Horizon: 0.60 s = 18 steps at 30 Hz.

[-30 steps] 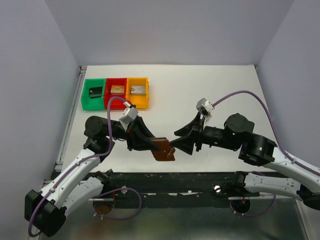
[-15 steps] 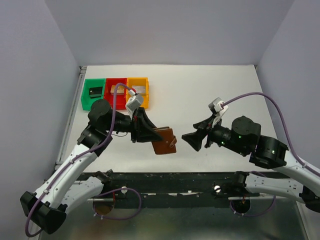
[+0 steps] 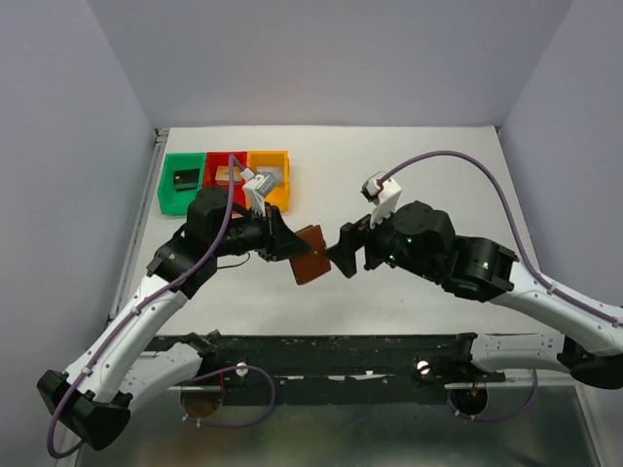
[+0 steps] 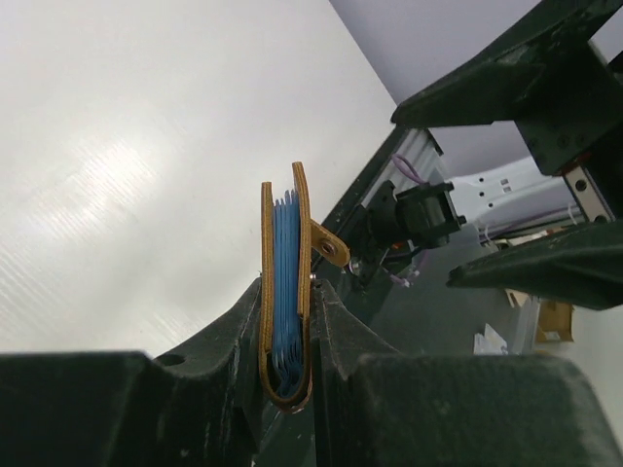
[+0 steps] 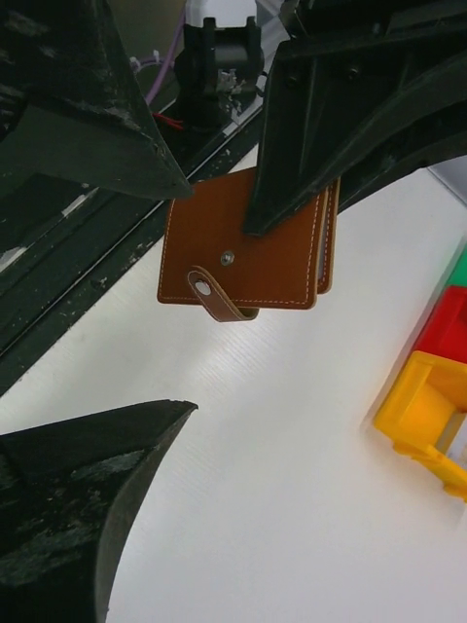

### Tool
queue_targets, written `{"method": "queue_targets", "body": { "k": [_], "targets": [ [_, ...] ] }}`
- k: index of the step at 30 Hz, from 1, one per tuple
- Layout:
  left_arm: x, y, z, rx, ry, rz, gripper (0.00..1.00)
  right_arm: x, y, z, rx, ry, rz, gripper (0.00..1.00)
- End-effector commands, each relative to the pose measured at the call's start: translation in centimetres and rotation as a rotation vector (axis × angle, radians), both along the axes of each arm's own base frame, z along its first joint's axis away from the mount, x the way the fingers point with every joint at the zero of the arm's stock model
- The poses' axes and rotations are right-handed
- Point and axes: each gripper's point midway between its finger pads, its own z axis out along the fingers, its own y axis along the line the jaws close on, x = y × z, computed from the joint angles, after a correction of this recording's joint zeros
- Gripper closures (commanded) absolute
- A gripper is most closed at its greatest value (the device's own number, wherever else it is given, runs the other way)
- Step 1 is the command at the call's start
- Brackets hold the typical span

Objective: Take the credit cards out of the card holder
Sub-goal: Open the card holder.

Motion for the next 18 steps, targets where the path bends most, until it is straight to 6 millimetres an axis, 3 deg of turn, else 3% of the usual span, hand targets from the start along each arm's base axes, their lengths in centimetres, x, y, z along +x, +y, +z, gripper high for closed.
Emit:
{"method": "queue_targets", "body": {
  "k": [1,11,18],
  "targets": [
    [0.9,1.2,1.2,0.037,-0.023,0.141,1.00,0.2,0.3,-0.6,-0.053,0.021,-0.024,0.10],
    [0.2,0.7,1.3,0.027,-0.029,0.116,1.00,0.8,1.9,-2.2,-0.122,0.041,-0.016,0.16],
    [-0.4,0.3,2.0,0.002,-0.047,0.080,1.00,1.2,2.0,-3.6,-0.180,0.045,-0.025,0.28]
  ]
}}
